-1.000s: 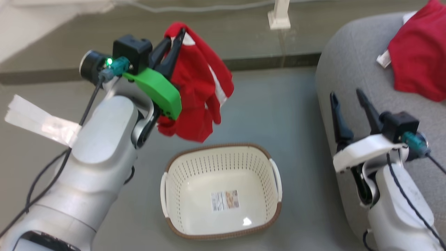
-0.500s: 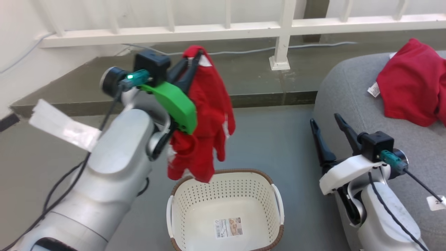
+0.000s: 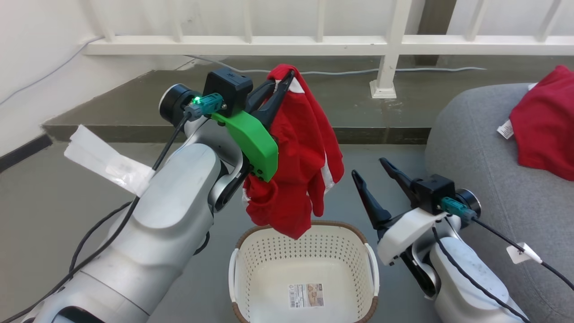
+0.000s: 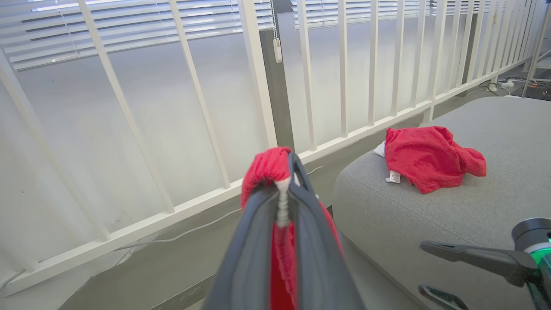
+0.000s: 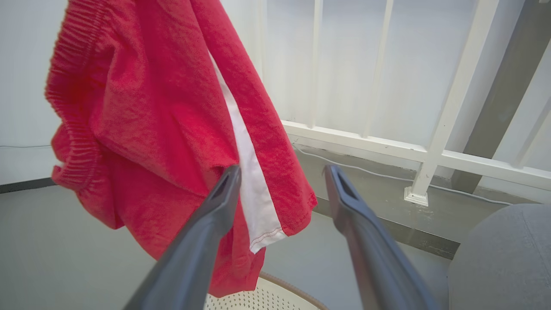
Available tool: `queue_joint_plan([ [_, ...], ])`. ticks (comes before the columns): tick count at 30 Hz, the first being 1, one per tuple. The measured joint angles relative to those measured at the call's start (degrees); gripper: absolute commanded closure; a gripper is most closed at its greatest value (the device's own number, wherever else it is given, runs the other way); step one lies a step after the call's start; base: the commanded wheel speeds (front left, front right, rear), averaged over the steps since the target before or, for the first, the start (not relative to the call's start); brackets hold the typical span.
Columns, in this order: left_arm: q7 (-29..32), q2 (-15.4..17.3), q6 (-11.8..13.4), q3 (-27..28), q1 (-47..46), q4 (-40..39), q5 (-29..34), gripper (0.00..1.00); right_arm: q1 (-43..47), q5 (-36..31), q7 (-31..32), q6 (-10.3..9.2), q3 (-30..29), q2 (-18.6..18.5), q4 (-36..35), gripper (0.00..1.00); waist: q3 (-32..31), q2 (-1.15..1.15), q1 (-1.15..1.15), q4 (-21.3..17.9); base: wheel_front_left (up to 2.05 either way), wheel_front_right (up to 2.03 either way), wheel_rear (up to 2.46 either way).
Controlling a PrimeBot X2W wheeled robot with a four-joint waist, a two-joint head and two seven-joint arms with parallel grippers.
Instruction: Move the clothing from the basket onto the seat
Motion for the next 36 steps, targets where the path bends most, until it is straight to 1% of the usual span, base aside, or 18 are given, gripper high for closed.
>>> queue_joint_plan([
  [9,1.1,-0.1,0.0,-1.5,0.0,-1.8,-0.5,1.00,-3.6,2.7,0.0,0.00,8.0,-0.1,2.6,0.00,-0.5,0.00,0.00,2.5,0.00,0.00,0.00],
  [10,1.1,-0.1,0.0,-1.5,0.0,-1.8,-0.5,1.00,-3.6,2.7,0.0,0.00,8.0,-0.1,2.6,0.00,-0.5,0.00,0.00,2.5,0.00,0.00,0.00],
  [16,1.6,-0.1,0.0,-1.9,0.0,-3.0,-0.8,1.00,-6.5,4.6,0.0,0.01,12.5,-0.1,4.2,0.00,-0.7,0.00,0.00,3.5,0.00,0.00,0.00],
  [27,2.1,-0.2,0.0,-3.5,0.0,-6.4,-1.9,1.00,-10.8,5.4,0.0,0.01,13.4,-0.2,7.4,0.00,-0.6,0.00,0.00,3.8,0.00,0.00,0.00],
  [36,2.6,-0.3,0.0,-3.7,0.0,-8.5,-2.1,1.00,-13.3,5.4,0.0,0.01,10.4,-0.3,8.6,0.00,-0.2,0.00,0.00,3.5,0.00,0.00,0.00],
])
